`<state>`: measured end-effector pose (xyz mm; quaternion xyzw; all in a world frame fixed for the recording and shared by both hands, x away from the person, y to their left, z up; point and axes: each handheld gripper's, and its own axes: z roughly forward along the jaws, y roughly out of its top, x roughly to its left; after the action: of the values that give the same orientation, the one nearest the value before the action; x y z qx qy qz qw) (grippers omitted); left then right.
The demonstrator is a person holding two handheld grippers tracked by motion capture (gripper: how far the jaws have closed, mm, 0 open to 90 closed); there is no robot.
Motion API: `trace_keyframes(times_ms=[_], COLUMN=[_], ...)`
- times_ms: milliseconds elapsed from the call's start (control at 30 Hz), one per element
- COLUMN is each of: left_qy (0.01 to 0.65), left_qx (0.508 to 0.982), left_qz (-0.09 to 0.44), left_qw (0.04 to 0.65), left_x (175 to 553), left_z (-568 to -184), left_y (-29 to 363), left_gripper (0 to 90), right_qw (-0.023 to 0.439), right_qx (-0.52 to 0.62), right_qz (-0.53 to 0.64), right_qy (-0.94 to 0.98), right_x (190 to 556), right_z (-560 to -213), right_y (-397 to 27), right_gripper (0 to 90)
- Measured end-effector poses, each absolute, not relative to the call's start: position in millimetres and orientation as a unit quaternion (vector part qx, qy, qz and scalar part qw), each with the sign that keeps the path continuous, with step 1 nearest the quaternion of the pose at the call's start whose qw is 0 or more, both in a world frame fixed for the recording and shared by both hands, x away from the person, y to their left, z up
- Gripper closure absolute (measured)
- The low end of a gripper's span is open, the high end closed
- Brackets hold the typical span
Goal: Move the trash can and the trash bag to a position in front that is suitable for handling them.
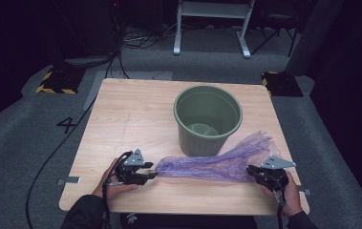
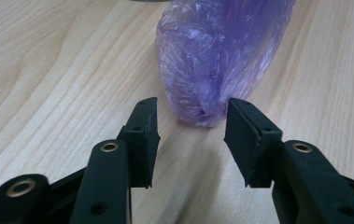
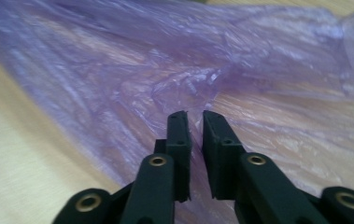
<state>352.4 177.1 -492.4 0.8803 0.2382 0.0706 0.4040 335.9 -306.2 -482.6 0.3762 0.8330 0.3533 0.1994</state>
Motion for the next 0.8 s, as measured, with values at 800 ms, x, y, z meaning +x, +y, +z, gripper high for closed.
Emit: trace_keyframes(times_ms=[800], left_qy=[0.272], left_qx=[0.869], left_qz=[0.089], left_qw=[0.403], left_x=[358.2], left_z=[-492.8], left_y=[179.0], left_gripper=[30.6], right_qw=[0.259], right_qx=[0.475], right_qz=[0.357], right_qy=[0.761], right_x=[418.0], right_z=[-491.4], right_y=[-338.7], right_gripper=[57.2])
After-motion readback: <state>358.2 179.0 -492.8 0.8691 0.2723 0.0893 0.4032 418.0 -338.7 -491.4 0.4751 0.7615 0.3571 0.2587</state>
